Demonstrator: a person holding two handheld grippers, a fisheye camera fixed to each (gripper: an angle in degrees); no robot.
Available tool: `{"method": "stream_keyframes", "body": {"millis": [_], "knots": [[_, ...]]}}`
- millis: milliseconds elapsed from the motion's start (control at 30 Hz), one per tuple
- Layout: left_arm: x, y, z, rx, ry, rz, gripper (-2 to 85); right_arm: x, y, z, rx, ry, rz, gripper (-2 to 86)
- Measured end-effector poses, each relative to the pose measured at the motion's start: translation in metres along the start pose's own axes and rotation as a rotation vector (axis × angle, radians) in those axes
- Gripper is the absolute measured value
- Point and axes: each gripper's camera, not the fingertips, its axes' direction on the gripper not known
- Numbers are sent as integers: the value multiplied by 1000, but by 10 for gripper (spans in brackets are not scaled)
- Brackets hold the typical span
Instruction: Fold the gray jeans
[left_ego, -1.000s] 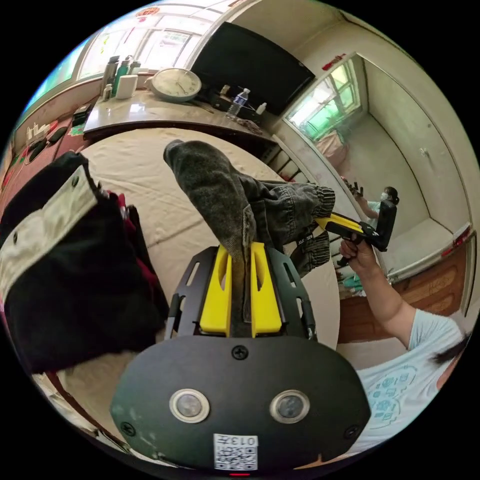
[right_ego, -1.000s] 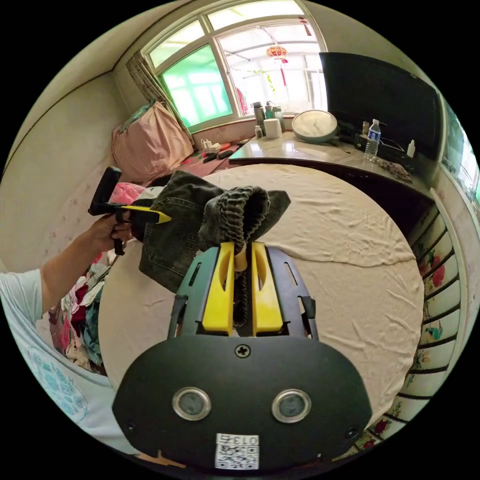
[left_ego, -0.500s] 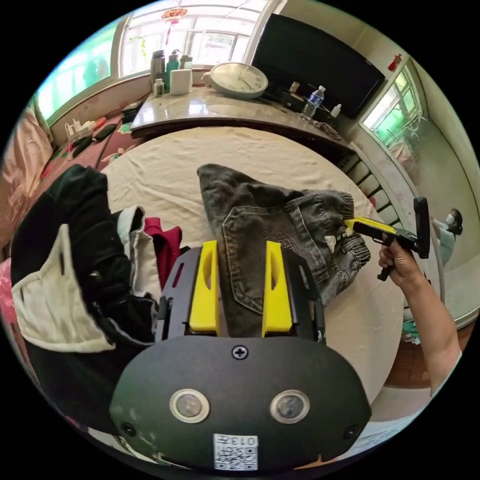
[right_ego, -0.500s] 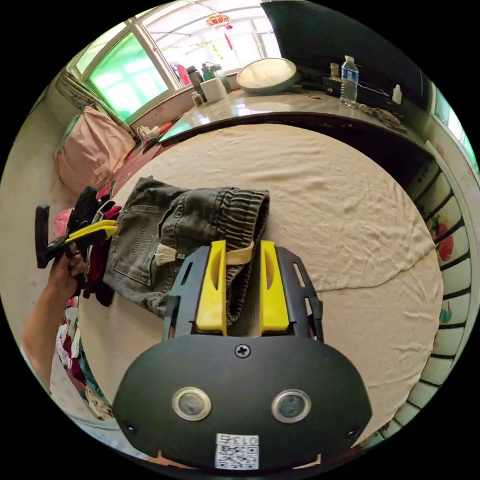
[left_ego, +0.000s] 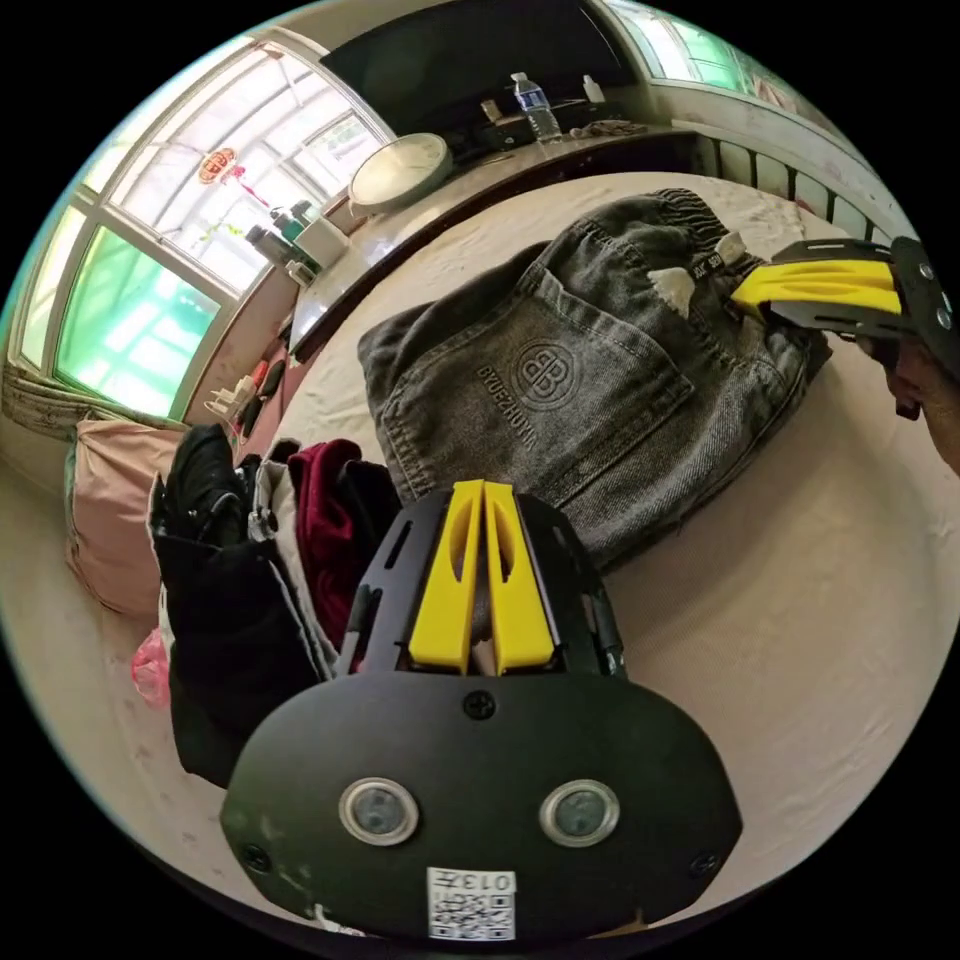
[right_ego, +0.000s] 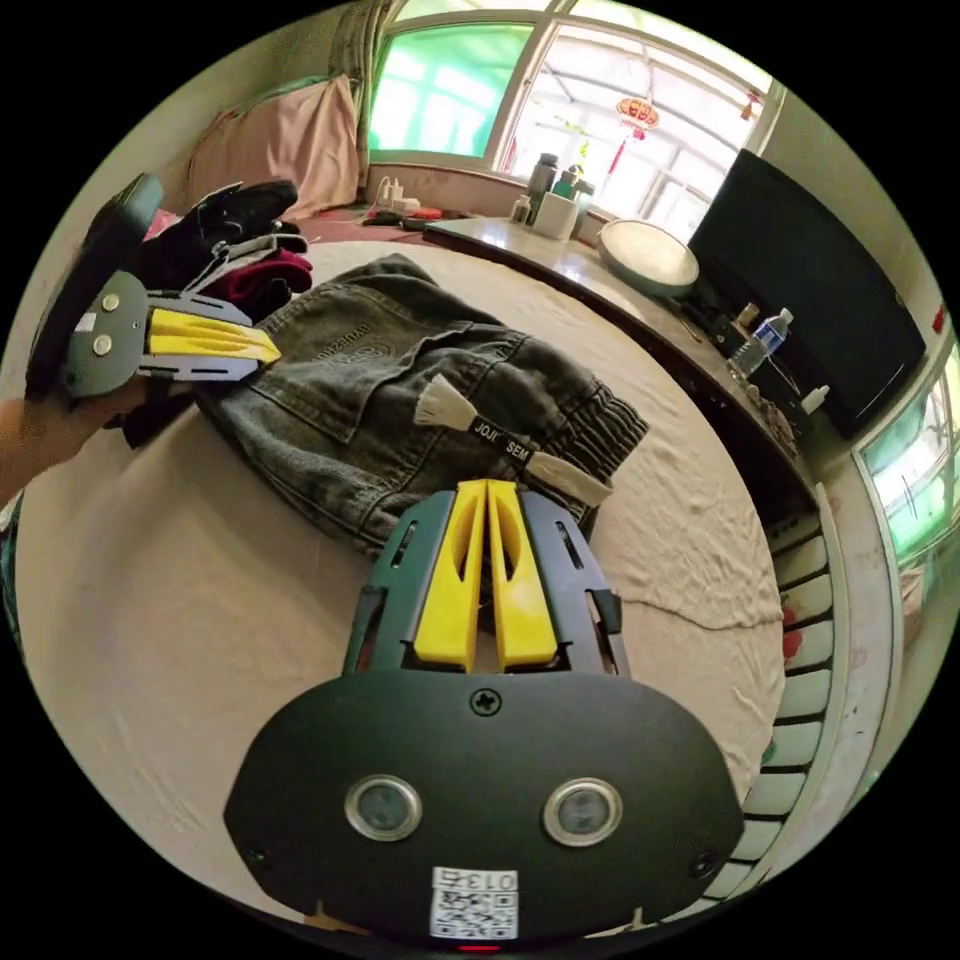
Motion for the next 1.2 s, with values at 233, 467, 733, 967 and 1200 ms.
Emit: {"method": "stream_keyframes", "body": {"millis": [233, 467, 733, 967, 1200], "knots": [[-17, 8, -26, -140, 102, -64, -4, -11, 5, 7, 67, -73, 69, -1], [-34, 129, -114, 44, 114, -131, -4, -43, 19, -73, 184, 58, 41, -1], [-41, 415, -198, 149, 394, -417, -2, -154, 77, -158, 168, -217, -28, 1], [-74, 644, -277, 105, 224, -651, 13, -326, 98, -176, 99, -592, -188, 24], [-150, 874, -351, 3, -223, -1043, 125, -478, 89, -185, -23, -884, -329, 90]]}}
